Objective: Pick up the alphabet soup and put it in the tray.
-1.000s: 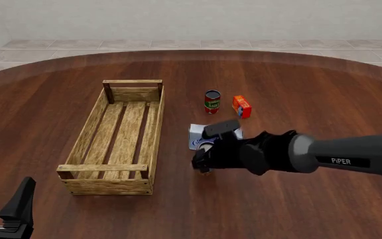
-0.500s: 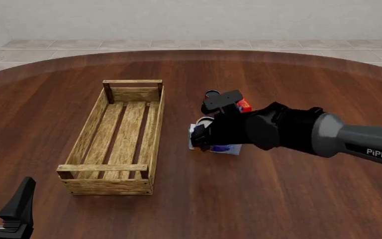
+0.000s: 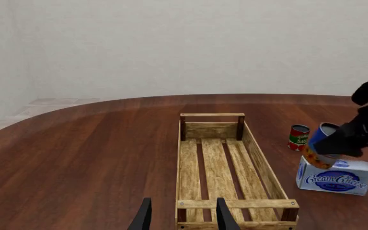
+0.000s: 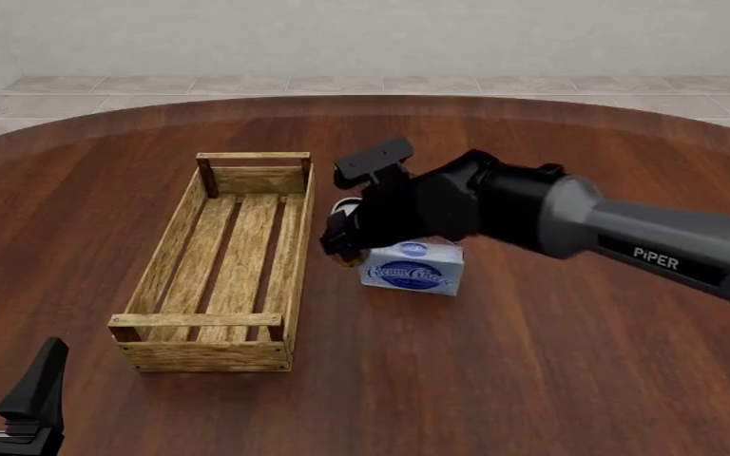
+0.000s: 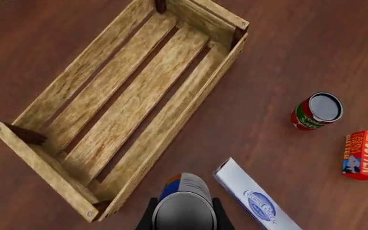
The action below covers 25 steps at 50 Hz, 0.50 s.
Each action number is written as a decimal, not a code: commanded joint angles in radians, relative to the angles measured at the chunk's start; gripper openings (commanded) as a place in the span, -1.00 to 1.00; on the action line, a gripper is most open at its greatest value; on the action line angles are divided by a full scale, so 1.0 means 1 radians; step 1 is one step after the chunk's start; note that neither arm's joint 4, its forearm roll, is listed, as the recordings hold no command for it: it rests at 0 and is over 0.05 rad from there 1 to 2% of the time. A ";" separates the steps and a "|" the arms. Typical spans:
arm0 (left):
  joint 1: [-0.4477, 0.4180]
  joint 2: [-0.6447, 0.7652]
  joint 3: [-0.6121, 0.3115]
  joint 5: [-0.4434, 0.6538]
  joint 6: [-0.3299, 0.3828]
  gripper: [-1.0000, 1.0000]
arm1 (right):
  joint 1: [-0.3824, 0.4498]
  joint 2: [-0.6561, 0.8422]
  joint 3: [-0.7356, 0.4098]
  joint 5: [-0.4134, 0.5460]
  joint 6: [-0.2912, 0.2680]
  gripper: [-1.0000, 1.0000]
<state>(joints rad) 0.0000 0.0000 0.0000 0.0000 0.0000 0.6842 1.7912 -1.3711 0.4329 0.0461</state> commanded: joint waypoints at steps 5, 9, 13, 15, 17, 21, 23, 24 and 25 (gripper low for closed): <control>0.000 0.000 0.000 0.000 0.000 1.00 | 0.024 0.103 -0.200 0.088 -0.015 -1.00; 0.000 0.000 0.000 0.000 0.000 1.00 | 0.029 0.133 -0.259 0.113 -0.028 -1.00; 0.000 0.000 0.000 0.000 0.000 1.00 | 0.037 0.153 -0.297 0.128 -0.028 -1.00; 0.000 0.000 0.000 0.000 0.000 1.00 | 0.038 0.173 -0.325 0.136 -0.035 -1.00; 0.000 0.000 0.000 0.000 0.000 1.00 | 0.045 0.188 -0.347 0.142 -0.034 -1.00; 0.000 0.000 0.000 0.000 0.000 1.00 | 0.050 0.219 -0.391 0.152 -0.034 -1.00; 0.000 0.000 0.000 0.000 0.000 1.00 | 0.056 0.236 -0.420 0.157 -0.030 -1.00; 0.000 0.000 0.000 0.000 0.000 1.00 | 0.061 0.246 -0.436 0.162 -0.028 -1.00; 0.000 0.000 0.000 0.000 0.000 1.00 | 0.063 0.253 -0.448 0.166 -0.027 -1.00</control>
<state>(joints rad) 0.0000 0.0000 0.0000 0.0000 0.0000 0.7259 1.9782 -1.6930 0.5645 0.0012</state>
